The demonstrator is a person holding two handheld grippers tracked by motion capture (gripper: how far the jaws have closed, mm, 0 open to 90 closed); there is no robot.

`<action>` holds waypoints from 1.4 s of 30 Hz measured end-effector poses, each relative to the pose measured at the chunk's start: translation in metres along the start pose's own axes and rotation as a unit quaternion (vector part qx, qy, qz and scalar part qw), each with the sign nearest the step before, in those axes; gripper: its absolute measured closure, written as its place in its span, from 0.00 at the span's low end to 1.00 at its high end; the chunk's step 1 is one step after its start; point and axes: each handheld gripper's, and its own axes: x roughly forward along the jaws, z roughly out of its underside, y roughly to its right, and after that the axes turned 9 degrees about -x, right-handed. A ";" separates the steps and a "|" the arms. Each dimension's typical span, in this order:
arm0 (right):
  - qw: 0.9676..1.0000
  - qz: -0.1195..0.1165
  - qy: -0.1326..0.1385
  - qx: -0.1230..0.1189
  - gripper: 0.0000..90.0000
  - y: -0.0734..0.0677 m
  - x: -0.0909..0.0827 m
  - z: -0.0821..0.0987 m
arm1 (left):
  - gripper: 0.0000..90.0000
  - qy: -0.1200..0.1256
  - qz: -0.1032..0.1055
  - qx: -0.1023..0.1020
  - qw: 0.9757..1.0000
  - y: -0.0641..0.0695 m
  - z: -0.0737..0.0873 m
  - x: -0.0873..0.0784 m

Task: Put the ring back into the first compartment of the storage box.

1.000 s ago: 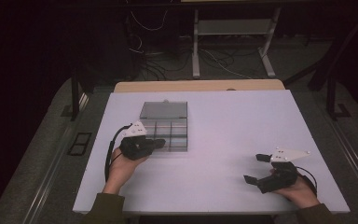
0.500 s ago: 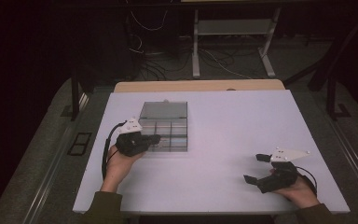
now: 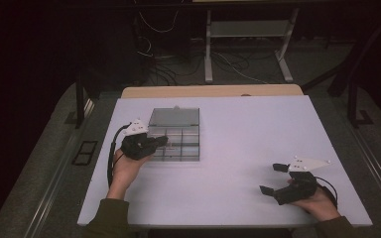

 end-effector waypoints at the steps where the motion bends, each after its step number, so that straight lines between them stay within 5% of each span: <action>1: 1.000 0.000 0.000 0.000 0.02 0.000 0.000 0.000 | 0.97 0.001 0.000 -0.001 1.000 -0.002 -0.001 0.000; 18: 1.000 -0.002 0.001 0.003 0.02 0.001 -0.001 0.000 | 0.97 -0.001 -0.050 -0.008 0.999 -0.020 -0.007 0.018; 42: 1.000 -0.001 0.000 0.001 0.02 0.001 0.000 0.001 | 0.97 -0.032 -0.111 -0.023 0.993 -0.045 0.004 0.035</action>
